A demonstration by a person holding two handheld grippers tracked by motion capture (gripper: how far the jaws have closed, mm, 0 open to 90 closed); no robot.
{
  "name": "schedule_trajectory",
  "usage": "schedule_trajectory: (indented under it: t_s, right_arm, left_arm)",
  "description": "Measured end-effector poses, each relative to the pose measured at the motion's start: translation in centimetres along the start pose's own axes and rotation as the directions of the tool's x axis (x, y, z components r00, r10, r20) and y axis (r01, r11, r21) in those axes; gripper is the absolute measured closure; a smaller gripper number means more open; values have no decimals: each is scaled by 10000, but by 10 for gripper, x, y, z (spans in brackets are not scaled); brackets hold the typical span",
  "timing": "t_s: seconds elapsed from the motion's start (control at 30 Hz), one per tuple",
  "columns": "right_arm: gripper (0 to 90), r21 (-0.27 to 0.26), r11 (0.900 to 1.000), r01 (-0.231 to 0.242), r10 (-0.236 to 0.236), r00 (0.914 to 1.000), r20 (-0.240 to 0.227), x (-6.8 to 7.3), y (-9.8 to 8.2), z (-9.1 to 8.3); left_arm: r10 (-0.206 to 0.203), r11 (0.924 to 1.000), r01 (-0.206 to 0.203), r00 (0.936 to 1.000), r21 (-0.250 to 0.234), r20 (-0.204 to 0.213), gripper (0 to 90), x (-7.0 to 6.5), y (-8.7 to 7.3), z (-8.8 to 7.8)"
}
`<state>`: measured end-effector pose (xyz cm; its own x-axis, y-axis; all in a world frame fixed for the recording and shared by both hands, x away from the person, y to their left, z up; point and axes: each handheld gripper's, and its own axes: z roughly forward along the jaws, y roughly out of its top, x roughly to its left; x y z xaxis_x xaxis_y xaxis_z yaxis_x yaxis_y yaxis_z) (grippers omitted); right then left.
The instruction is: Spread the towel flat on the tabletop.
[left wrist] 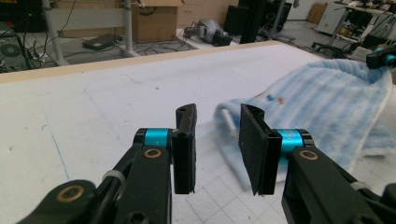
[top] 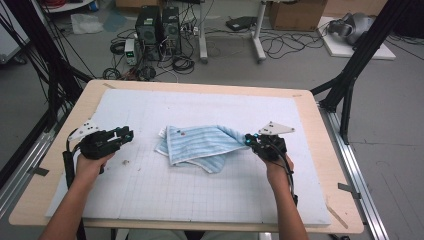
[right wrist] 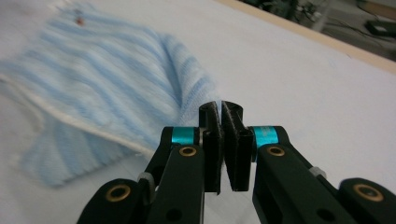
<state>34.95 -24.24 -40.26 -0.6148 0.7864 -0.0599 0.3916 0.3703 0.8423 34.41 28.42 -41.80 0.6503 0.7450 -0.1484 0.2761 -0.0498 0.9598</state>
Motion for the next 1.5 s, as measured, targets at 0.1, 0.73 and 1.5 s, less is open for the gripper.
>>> schedule_trajectory:
  t_s: [0.1, 0.73, 1.5]
  right_arm:
    - [865, 344, 9986, -390, 364, 9966, 737, -14, -14, -5]
    - [317, -583, 9948, -834, 769, 9913, -1067, 30, 28, 30]
    - [876, 313, 9939, 1059, -932, 9563, -2771, 93, 51, 77]
  left_arm:
    - [-8, 10000, 8, 10000, -15, -9, 667, 0, 0, 0]
    - [-39, 10000, 39, 9999, 8, -124, 630, 0, -1, 2]
    - [-250, 9997, 250, 9984, -5, -502, 482, 4, -3, 1]
